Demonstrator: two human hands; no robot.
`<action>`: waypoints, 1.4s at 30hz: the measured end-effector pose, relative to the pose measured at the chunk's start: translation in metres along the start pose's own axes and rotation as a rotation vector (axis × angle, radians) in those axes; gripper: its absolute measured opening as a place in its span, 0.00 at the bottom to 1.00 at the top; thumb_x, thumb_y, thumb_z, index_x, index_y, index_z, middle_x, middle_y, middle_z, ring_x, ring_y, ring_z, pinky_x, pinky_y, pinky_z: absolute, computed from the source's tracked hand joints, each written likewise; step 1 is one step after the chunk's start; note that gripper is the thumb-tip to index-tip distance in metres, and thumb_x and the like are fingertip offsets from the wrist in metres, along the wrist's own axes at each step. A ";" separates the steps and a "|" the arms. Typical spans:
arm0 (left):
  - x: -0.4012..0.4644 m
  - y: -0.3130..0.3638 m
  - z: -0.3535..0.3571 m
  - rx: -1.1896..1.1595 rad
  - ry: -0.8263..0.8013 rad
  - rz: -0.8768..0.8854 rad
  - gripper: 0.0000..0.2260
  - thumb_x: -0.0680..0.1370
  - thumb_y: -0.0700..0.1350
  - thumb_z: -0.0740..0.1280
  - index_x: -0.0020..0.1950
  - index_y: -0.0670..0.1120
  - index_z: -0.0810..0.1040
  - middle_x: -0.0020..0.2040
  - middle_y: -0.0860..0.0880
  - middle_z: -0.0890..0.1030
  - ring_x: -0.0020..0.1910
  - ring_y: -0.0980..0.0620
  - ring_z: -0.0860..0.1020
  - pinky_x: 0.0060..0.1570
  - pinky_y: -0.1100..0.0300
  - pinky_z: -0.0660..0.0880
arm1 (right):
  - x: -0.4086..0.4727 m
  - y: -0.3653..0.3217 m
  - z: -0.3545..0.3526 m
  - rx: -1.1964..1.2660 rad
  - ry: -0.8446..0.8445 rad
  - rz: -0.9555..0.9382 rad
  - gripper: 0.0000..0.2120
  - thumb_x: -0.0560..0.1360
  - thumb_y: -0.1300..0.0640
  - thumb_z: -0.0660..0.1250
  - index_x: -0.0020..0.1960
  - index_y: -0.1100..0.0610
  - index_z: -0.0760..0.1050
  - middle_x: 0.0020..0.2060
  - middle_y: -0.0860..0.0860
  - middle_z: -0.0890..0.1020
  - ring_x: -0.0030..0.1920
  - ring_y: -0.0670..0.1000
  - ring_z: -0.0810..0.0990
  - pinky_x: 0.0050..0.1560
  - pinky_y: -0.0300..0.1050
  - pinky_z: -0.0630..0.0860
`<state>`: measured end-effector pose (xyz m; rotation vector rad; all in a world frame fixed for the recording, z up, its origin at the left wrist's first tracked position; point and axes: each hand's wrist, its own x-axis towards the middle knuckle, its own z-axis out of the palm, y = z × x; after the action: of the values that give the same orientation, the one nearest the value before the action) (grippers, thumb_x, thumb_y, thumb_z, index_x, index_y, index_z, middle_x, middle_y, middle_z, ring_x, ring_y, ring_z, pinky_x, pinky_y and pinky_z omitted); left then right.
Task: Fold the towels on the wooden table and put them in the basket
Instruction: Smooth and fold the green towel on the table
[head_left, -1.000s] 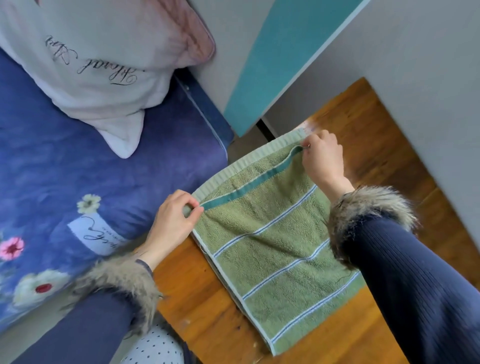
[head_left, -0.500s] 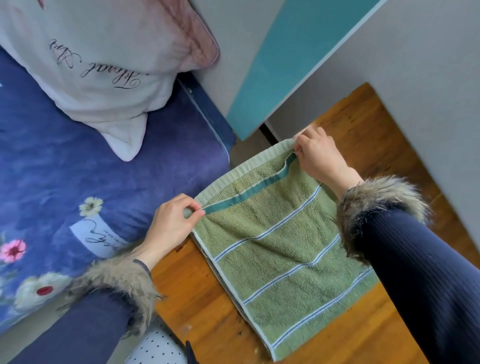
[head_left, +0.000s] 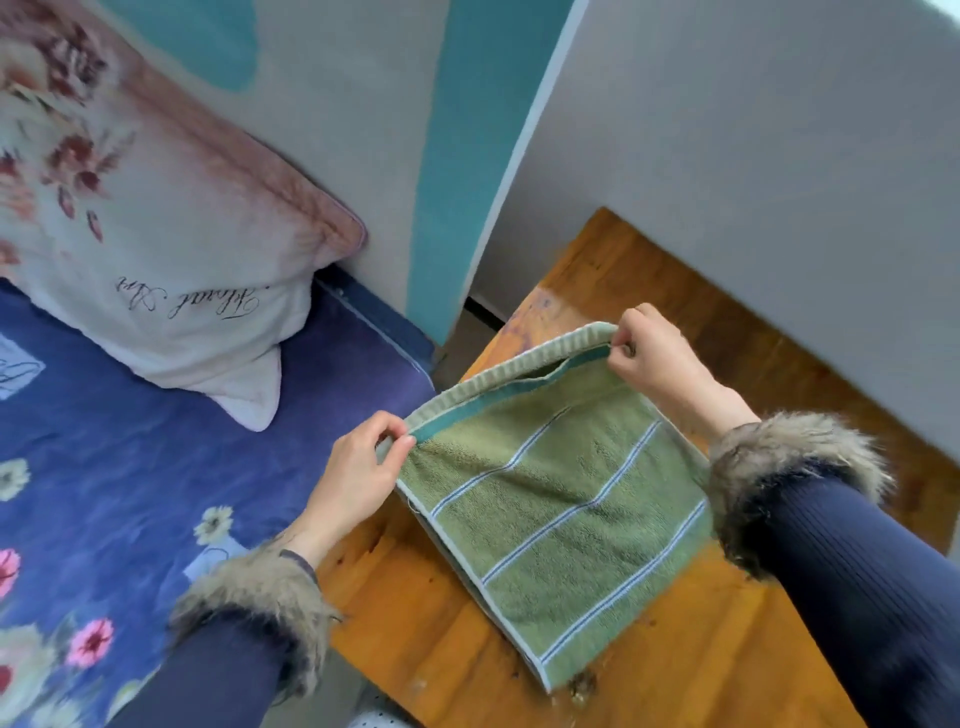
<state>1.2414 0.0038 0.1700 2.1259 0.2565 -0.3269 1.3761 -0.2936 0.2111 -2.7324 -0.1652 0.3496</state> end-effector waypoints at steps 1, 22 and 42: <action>0.000 0.010 -0.002 0.006 0.000 0.029 0.06 0.78 0.43 0.64 0.41 0.51 0.71 0.40 0.56 0.76 0.41 0.59 0.74 0.39 0.70 0.67 | -0.014 0.004 -0.013 0.056 0.051 0.020 0.02 0.71 0.64 0.63 0.40 0.60 0.70 0.41 0.52 0.73 0.40 0.52 0.71 0.40 0.39 0.63; -0.071 0.217 0.004 -0.162 0.032 0.485 0.04 0.75 0.39 0.68 0.40 0.46 0.78 0.38 0.50 0.80 0.34 0.66 0.75 0.38 0.76 0.70 | -0.316 0.089 -0.163 0.604 0.534 0.237 0.05 0.73 0.65 0.67 0.39 0.58 0.75 0.40 0.52 0.80 0.39 0.47 0.77 0.39 0.35 0.74; -0.066 0.256 0.015 0.083 -0.259 0.669 0.10 0.76 0.37 0.66 0.40 0.51 0.77 0.37 0.51 0.80 0.36 0.54 0.77 0.39 0.66 0.72 | -0.354 0.122 -0.166 0.773 0.724 0.402 0.08 0.75 0.63 0.65 0.39 0.54 0.73 0.35 0.51 0.77 0.37 0.48 0.75 0.36 0.35 0.74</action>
<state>1.2553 -0.1504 0.3847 2.0861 -0.6165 -0.2100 1.0870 -0.5221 0.3909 -1.9357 0.5916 -0.4109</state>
